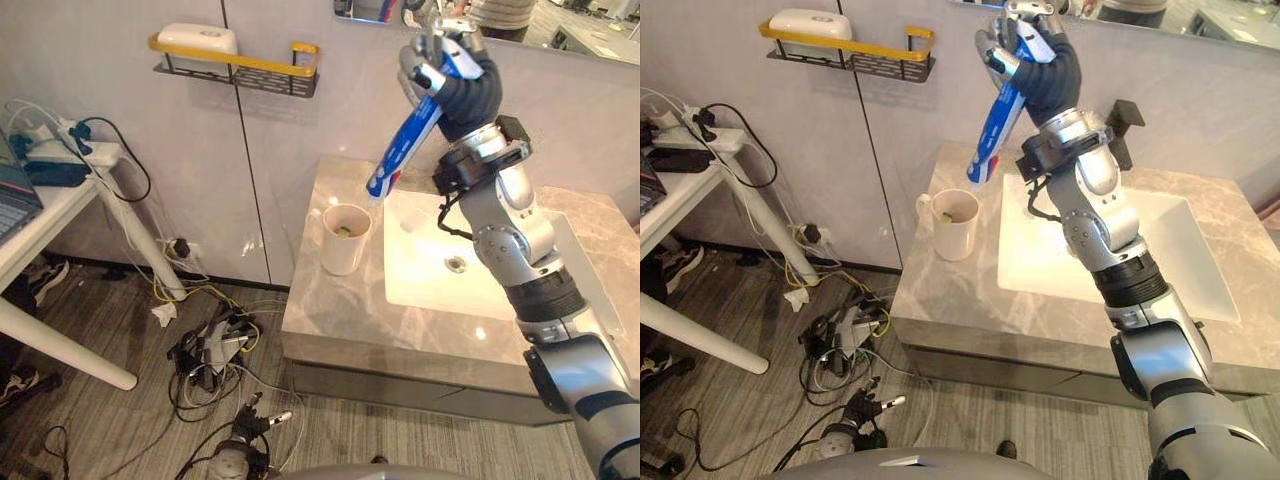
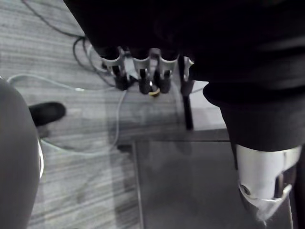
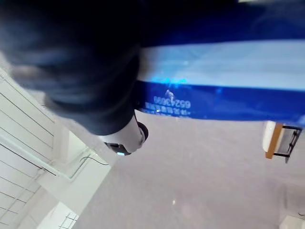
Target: Organize washtable
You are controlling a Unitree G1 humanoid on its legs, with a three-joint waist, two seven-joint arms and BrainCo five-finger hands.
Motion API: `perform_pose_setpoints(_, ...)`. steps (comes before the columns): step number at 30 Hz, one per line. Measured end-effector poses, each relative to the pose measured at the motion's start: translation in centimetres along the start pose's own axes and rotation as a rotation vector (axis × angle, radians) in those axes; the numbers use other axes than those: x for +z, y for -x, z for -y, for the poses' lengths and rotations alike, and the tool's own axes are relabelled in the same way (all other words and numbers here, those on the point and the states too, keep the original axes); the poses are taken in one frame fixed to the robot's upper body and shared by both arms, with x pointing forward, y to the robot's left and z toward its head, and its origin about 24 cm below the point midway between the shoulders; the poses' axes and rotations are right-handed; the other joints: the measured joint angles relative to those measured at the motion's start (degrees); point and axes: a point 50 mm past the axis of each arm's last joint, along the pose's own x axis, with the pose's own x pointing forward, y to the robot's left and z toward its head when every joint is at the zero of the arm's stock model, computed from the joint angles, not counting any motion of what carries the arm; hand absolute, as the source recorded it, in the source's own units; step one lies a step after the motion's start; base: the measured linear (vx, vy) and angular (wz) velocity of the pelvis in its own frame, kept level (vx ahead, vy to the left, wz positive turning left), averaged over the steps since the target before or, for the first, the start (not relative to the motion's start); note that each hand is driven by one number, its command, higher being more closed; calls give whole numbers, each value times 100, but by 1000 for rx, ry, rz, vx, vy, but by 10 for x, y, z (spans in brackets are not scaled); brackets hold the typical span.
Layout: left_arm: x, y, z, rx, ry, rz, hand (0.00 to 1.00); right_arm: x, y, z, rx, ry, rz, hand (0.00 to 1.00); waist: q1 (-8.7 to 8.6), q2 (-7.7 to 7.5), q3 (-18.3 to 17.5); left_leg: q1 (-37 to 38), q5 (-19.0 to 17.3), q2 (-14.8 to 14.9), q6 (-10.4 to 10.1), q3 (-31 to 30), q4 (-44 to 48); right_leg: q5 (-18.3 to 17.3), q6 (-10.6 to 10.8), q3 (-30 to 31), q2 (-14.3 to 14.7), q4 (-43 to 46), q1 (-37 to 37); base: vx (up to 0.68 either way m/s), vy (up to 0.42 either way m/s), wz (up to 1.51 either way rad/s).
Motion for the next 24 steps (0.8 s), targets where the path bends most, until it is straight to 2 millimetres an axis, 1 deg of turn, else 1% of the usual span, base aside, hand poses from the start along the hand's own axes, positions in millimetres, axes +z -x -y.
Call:
perform_pose_setpoints(4,1,-1,0,0,-1,3,0,-6,0,-5,23,-7,-24,100,11,-7,13,-36,10,0,1,-7,2,6,-6,-10,4,-15,-24,6,1,2)
perform_pose_setpoints(9,1,-1,0,-1,-1,3,0,-10,4,-4,15,-14,-37,100,12,8,23,-53,11,1,0,-25,2,6,-6,-33,4,-15,-25,0,0,0)
perform_pose_setpoints(16,2,-1,1,-2,2,6,0,-27,19,-3,-23,-50,-102,100,34,39,44,-94,18,4,2,-62,0,5,-6,-66,4,-13,-38,-9,1,2)
perform_pose_setpoints(21,4,-2,2,0,5,12,0,-28,21,-2,-27,-52,-109,100,69,46,76,-113,18,3,2,-57,1,5,-6,-65,4,-16,-62,0,0,0)
perform_pose_setpoints(24,8,-3,3,0,6,20,0,-30,24,-2,-32,-55,-116,100,108,44,162,-113,18,3,2,-56,1,5,-5,-65,4,-15,-64,0,0,0)
